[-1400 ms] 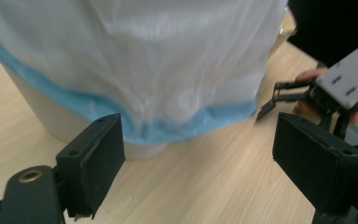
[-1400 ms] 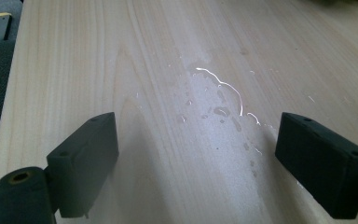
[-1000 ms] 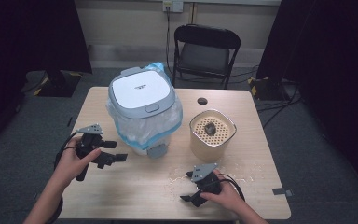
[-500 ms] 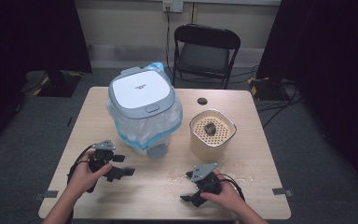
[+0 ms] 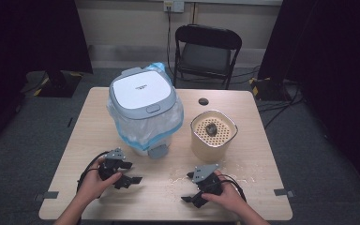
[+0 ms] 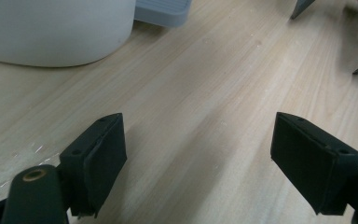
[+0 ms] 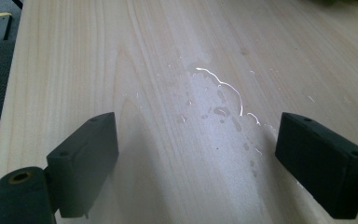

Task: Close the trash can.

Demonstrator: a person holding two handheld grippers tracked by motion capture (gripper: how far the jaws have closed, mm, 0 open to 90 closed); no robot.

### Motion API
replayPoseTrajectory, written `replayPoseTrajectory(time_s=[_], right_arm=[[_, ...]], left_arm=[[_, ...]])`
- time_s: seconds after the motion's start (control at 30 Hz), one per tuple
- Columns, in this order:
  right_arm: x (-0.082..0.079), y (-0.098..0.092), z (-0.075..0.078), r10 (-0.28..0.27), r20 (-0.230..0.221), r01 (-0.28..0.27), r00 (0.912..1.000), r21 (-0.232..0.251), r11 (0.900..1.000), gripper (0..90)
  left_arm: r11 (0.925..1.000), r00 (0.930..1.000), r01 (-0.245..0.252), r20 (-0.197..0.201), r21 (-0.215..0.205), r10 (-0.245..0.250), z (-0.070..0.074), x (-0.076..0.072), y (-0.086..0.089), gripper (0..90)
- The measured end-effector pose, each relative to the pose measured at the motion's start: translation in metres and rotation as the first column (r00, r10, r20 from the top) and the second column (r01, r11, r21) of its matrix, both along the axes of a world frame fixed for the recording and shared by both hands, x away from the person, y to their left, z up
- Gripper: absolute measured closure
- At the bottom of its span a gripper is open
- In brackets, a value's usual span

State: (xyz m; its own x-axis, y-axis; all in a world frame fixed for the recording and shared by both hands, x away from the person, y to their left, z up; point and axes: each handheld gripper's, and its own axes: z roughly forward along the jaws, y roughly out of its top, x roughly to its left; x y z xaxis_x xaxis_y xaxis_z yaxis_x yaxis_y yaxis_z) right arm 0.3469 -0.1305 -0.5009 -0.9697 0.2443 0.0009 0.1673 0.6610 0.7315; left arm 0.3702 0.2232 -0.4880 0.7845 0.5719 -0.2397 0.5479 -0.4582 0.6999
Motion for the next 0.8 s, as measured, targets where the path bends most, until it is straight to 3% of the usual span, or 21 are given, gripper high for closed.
replayPoseTrajectory(time_s=[0.33, 0.47, 0.53, 0.6, 0.63, 0.8], right_arm=[[0.0, 0.0, 0.0, 0.0, 0.0, 0.0, 1.0, 0.0, 1.0, 12.3], [0.0, 0.0, 0.0, 0.0, 0.0, 0.0, 1.0, 0.0, 1.0, 12.3], [0.0, 0.0, 0.0, 0.0, 0.001, 0.0, 1.0, 0.0, 1.0, 12.3], [0.0, 0.0, 0.0, 0.0, 0.0, 0.0, 1.0, 0.0, 1.0, 12.3], [0.0, 0.0, 0.0, 0.0, 0.001, 0.0, 1.0, 0.0, 1.0, 12.3], [0.0, 0.0, 0.0, 0.0, 0.0, 0.0, 1.0, 0.0, 1.0, 12.3]], left_arm=[[0.9991, 0.9972, 0.038, 0.063, 0.02, -0.039, -0.007, -0.001, -0.007, 16.2], [0.9962, 0.9869, 0.072, 0.141, 0.05, -0.078, -0.012, -0.005, -0.009, 15.6], [0.9925, 0.9779, 0.094, 0.18, 0.078, -0.107, -0.013, -0.007, -0.011, 14.6], [0.9898, 0.9728, 0.099, 0.199, 0.102, -0.118, -0.014, -0.009, -0.013, 14.5], [0.9876, 0.9714, 0.101, 0.202, 0.12, -0.124, -0.013, -0.01, -0.013, 14.2], [0.989, 0.9724, 0.097, 0.201, 0.112, -0.118, -0.014, -0.01, -0.014, 13.4]])
